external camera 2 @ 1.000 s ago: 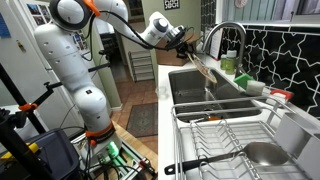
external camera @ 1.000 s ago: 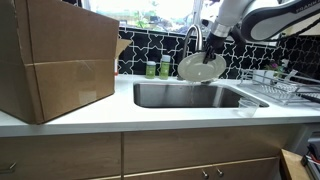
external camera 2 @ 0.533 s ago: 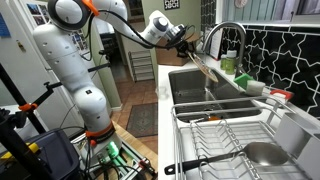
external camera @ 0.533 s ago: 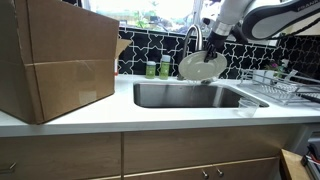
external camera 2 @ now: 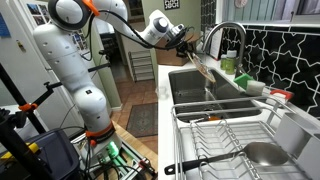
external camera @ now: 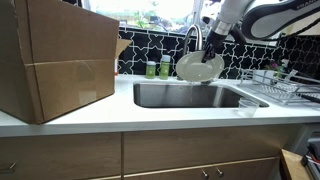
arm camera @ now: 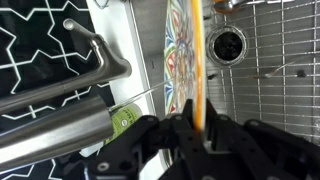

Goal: Remove the plate from the dish rack, then rinse it and place it in the sink

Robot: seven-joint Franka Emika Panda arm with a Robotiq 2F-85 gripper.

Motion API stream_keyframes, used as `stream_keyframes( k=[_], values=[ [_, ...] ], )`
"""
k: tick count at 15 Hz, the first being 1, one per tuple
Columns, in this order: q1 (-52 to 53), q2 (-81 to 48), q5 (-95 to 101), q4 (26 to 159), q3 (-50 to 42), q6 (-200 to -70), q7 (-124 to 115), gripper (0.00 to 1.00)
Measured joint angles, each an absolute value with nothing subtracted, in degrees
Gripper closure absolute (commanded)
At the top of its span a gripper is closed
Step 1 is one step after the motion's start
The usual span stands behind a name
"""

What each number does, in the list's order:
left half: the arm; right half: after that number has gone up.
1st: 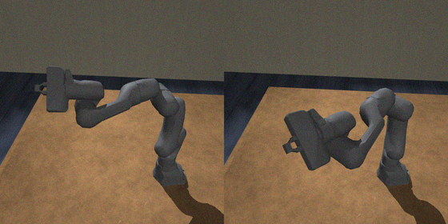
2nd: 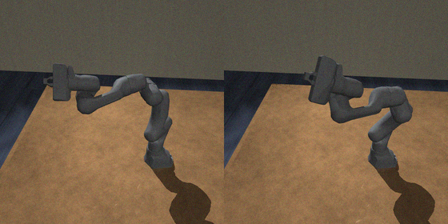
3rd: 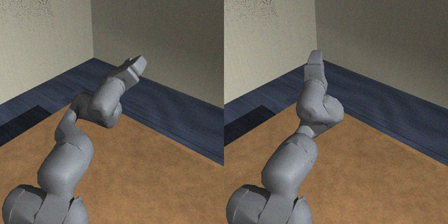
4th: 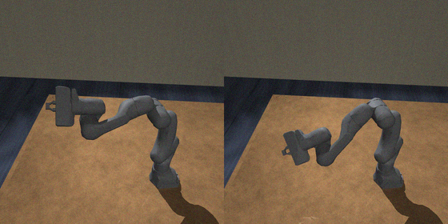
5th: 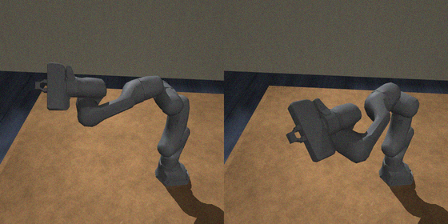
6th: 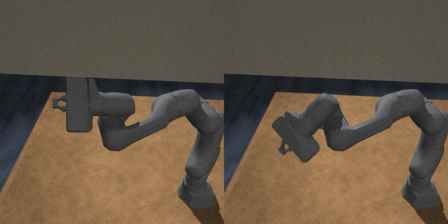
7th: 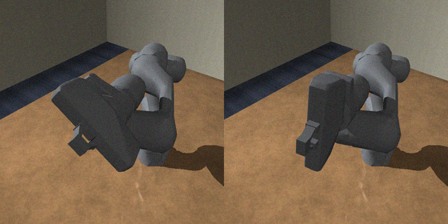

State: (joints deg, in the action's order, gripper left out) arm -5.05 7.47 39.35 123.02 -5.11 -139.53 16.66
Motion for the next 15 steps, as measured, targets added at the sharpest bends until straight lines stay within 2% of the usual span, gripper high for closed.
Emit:
stream_keyframes(
  k=[6,7,13,14,15],
  values=[
    [-5.1,7.2,37.7,123.1,-5.1,-140.8,17.1,0.97],
    [-5.1,7.1,37.7,123.2,-5.1,-140.8,17.6,0.88],
    [-5.1,7.1,37.7,123.3,-5.1,-140.8,18.7,0.88],
    [-5.1,7.1,37.7,123.3,-5.1,-140.8,18.8,0.97],
    [-5.1,7.1,37.7,123.3,-5.1,-140.8,18.8,0.97]
  ],
)
